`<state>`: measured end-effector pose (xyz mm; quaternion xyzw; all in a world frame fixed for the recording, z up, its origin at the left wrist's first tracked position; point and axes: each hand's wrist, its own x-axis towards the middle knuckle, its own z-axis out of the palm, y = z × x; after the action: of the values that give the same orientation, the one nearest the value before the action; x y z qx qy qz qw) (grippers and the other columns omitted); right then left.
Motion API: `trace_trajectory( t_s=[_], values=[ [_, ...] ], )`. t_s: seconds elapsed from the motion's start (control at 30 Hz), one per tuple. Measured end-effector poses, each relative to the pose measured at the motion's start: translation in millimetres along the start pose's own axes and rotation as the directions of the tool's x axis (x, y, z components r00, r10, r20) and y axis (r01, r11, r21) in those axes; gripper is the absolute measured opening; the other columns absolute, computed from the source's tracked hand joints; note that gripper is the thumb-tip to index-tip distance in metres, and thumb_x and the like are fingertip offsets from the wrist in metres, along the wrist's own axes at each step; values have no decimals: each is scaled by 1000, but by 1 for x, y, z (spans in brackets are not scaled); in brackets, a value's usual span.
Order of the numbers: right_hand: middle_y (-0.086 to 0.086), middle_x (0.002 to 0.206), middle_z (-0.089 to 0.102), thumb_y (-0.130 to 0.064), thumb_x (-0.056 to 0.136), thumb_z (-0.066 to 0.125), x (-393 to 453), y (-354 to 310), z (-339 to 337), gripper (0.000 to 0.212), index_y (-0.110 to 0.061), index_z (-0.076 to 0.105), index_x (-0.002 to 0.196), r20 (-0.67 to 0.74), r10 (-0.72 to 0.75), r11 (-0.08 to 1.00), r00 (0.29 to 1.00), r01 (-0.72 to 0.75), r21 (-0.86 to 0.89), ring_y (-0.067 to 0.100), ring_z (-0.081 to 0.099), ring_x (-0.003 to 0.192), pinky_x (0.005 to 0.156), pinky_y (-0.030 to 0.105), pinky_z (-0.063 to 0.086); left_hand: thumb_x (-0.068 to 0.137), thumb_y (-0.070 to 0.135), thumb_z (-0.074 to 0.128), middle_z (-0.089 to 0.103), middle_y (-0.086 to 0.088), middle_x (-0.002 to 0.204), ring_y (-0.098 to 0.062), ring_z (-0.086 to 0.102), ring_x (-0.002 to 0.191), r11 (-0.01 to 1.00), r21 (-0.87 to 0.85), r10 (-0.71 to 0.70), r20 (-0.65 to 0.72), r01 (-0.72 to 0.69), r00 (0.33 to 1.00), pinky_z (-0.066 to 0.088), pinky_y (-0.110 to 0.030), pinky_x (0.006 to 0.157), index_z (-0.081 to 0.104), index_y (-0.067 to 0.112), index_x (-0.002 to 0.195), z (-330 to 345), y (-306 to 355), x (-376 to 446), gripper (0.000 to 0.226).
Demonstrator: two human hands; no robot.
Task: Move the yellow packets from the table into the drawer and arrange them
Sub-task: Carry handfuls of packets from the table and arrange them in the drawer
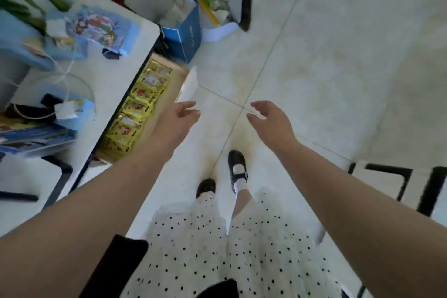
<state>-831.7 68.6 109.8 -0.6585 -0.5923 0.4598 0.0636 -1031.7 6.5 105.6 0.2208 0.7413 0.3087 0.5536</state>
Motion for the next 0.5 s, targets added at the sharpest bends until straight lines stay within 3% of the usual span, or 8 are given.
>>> trace_trajectory(
  t_s=[0.17,0.33,0.5],
  values=[
    [-4,130,56,-27,92,58,-80,58,-43,35,-20,55,126,-166,183,962,969,-141,234,12,50,123,100,27,38,89,29,63,64,8,113,-14,59,113,975,198,64,197,-104,978,43,-41,106,58,31,121,54,15,-38,33],
    [-5,130,56,-28,91,59,-160,131,-78,35,-20,55,125,-282,373,872,884,-229,433,11,50,123,99,27,39,89,28,62,64,11,107,-15,60,112,912,355,54,391,-204,919,43,-38,105,57,28,123,139,24,-83,34],
    [-9,125,57,-29,91,60,-240,218,-114,32,-24,56,122,-352,565,735,746,-261,626,8,51,120,87,24,39,79,29,66,66,7,111,-15,62,104,843,434,23,561,-318,827,48,-29,86,60,29,118,248,20,-145,39]
  ],
)
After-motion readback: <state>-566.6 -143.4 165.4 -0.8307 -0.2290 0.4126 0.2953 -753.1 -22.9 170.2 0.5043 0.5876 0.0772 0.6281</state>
